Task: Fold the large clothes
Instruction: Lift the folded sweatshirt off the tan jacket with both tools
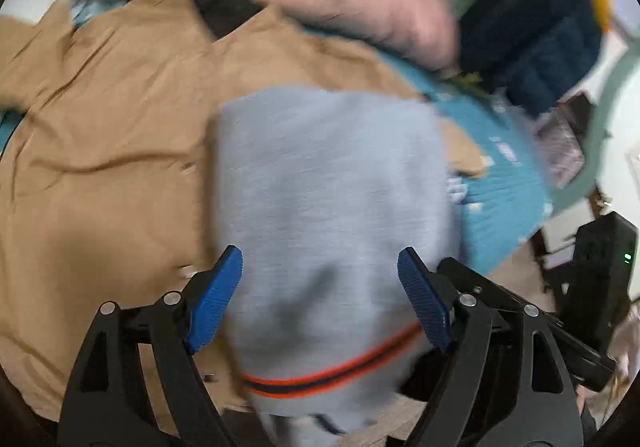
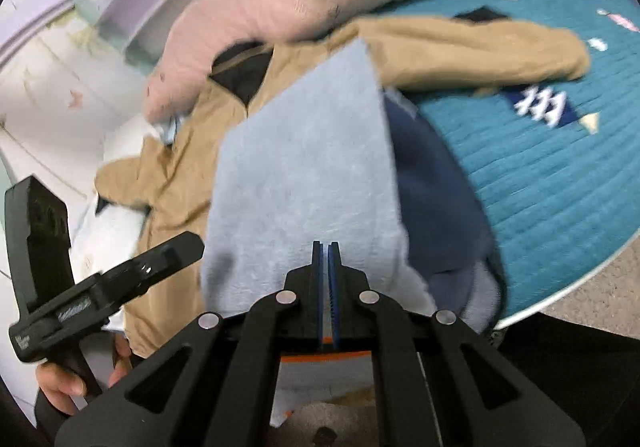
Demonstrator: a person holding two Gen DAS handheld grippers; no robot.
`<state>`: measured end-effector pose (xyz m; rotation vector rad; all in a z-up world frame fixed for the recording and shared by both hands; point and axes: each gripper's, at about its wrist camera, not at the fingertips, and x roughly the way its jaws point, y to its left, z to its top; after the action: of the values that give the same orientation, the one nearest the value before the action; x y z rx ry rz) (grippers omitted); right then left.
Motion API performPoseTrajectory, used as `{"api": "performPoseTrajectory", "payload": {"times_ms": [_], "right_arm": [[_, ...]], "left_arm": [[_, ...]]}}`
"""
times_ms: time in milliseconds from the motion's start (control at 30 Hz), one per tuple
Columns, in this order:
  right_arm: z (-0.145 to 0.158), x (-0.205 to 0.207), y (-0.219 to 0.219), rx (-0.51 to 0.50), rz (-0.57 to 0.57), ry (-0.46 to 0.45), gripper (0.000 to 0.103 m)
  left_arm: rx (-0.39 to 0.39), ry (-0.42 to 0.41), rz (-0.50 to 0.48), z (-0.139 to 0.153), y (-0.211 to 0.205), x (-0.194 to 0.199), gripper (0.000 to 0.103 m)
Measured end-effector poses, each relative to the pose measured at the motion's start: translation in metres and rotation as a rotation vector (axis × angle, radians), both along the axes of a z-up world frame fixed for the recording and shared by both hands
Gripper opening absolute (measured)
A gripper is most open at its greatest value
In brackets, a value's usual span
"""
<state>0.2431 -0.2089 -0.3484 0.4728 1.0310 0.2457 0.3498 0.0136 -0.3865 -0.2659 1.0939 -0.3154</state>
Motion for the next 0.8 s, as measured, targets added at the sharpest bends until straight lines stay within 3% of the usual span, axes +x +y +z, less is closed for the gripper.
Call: {"api": "performPoseTrajectory", "payload": {"times_ms": [67, 100, 167, 433, 533, 700, 733, 800], "right_arm": [[-0.028, 0.004, -0.003, -0.067, -0.038, 0.09, 0.0], [-0.04, 0.002, -0.009, -0.053, -0.054, 0.118, 0.0], [-0.047, -0.002, -0.016, -0.057, -0.074, 0.135, 0.0], [-0.041, -0.009, -0.026, 0.031, -0.091, 0.115, 0.0], [-0.032, -0.022, -0.029, 0.069, -0.108, 0.096, 0.002], [-0.037, -0.049, -0.046, 0.133, -0.159, 0.135, 0.006], [-0.04, -0.054, -0.052, 0.173, -0.181, 0.149, 0.006], [-0.047, -0.061, -0.064, 0.25, -0.222, 0.176, 0.006]], "left_arm": [[0.06, 0.044, 0.03, -0.017, 0.006, 0.004, 0.081], [0.067, 0.065, 0.038, -0.025, 0.007, 0.004, 0.081], [0.026, 0.111, 0.035, -0.037, 0.013, 0.001, 0.081], [-0.16, 0.219, 0.008, -0.058, 0.021, -0.031, 0.081], [-0.168, 0.276, -0.004, -0.071, 0.013, -0.039, 0.081], [-0.18, 0.29, -0.004, -0.077, 0.008, -0.044, 0.085], [-0.177, 0.286, -0.001, -0.076, 0.008, -0.044, 0.083], [-0.165, 0.28, -0.008, -0.073, 0.004, -0.045, 0.065]]}}
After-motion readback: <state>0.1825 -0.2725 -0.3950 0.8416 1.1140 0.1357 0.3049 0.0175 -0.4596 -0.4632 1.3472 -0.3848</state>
